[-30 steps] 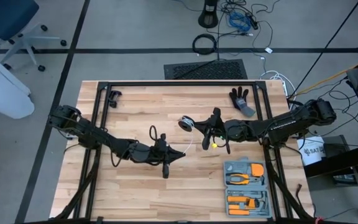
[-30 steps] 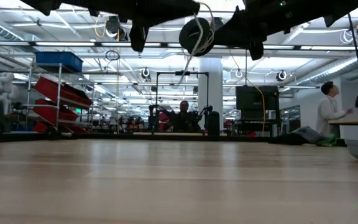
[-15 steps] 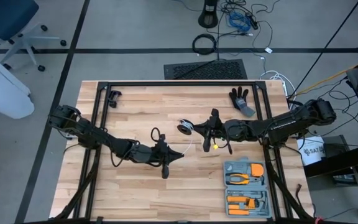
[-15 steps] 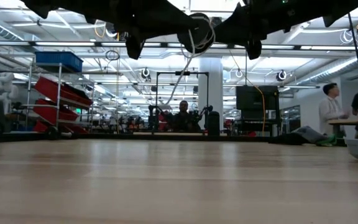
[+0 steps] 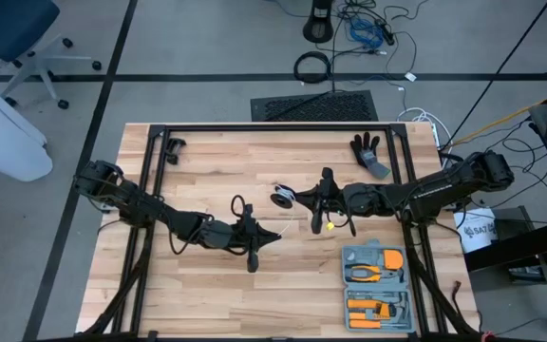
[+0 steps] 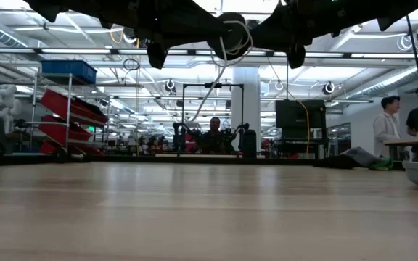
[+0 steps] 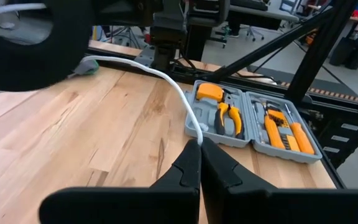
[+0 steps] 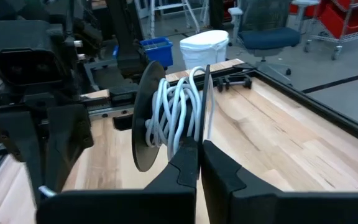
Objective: Coil cords
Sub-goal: Uncoil the white cable wire from the spool
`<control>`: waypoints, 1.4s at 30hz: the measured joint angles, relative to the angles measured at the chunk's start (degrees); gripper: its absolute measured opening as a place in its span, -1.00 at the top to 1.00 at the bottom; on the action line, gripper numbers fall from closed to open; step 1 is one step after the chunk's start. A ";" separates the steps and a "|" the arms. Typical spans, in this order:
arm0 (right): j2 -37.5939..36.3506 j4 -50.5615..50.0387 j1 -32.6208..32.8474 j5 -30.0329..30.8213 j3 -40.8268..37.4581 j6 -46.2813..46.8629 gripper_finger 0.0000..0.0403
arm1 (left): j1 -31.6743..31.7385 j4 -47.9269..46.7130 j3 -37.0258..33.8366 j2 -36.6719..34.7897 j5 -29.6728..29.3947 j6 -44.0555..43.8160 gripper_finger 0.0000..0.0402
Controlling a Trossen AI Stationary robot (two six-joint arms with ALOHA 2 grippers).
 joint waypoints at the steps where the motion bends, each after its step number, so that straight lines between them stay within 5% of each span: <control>1: 0.00 0.02 0.06 -0.12 0.00 0.00 1.00 | 0.00 -0.07 0.00 0.00 0.00 0.00 1.00; 26: -2.27 0.80 4.02 -1.66 0.00 -1.55 1.00 | -3.89 -0.55 0.00 -0.46 -2.23 -0.64 1.00; 42: -6.19 -1.89 3.98 -1.65 0.00 -4.08 1.00 | -3.76 -20.71 -0.02 -1.87 -11.77 -6.67 1.00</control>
